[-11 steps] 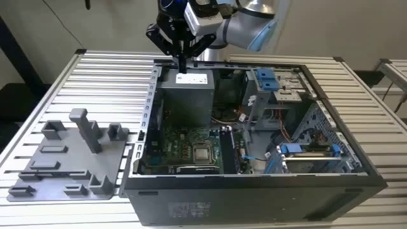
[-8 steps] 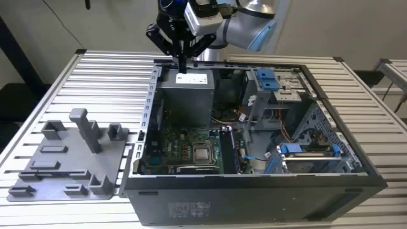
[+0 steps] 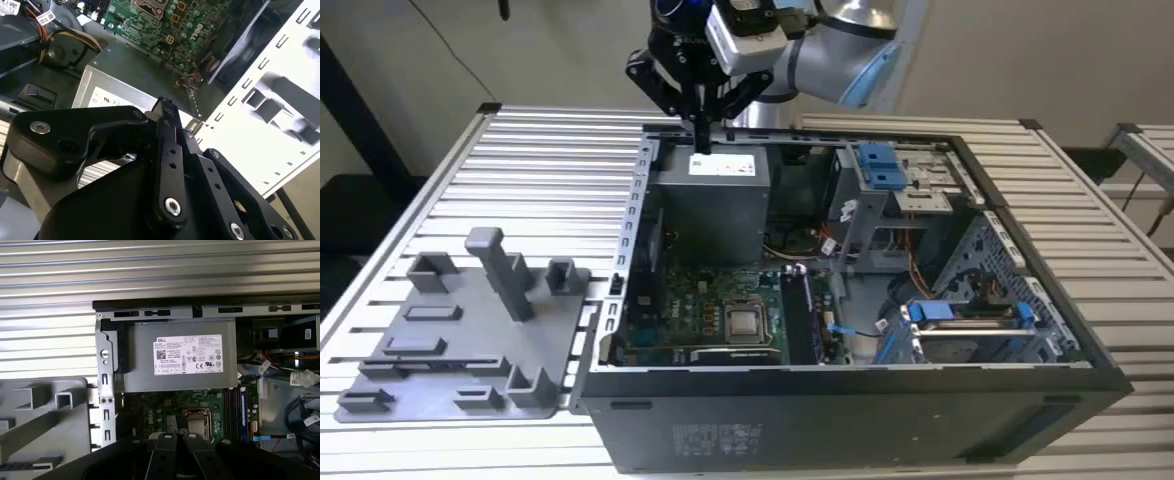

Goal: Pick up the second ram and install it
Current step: 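Reach for the second ram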

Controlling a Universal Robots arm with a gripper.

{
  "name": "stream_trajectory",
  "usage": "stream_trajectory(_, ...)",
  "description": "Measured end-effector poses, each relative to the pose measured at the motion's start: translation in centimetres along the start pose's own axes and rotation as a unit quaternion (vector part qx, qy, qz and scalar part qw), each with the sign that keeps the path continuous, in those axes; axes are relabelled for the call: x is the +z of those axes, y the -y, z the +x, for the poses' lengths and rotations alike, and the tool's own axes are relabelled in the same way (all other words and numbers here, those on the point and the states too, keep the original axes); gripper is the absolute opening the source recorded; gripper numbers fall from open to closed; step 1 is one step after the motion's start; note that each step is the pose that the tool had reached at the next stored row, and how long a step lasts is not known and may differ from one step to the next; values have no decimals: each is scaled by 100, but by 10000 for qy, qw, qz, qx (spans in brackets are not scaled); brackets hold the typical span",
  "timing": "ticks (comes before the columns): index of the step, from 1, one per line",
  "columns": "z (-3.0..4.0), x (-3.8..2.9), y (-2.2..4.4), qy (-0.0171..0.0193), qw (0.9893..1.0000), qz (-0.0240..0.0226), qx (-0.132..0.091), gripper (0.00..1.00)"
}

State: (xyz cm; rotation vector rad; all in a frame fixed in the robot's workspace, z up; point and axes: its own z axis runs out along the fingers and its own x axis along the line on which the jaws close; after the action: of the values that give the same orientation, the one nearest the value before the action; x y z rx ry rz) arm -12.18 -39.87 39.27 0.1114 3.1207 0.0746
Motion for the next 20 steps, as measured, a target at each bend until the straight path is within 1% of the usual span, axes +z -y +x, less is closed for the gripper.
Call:
stream_trajectory(4,29,0,2,-1,10000,0,0,11)
stream_trajectory(13,171,-1,12,-2,10000,-1,0,11)
stream_trajectory(16,222,-2,16,-5,10000,0,0,11)
stream_trajectory(20,322,-3,23,-7,10000,0,1,11)
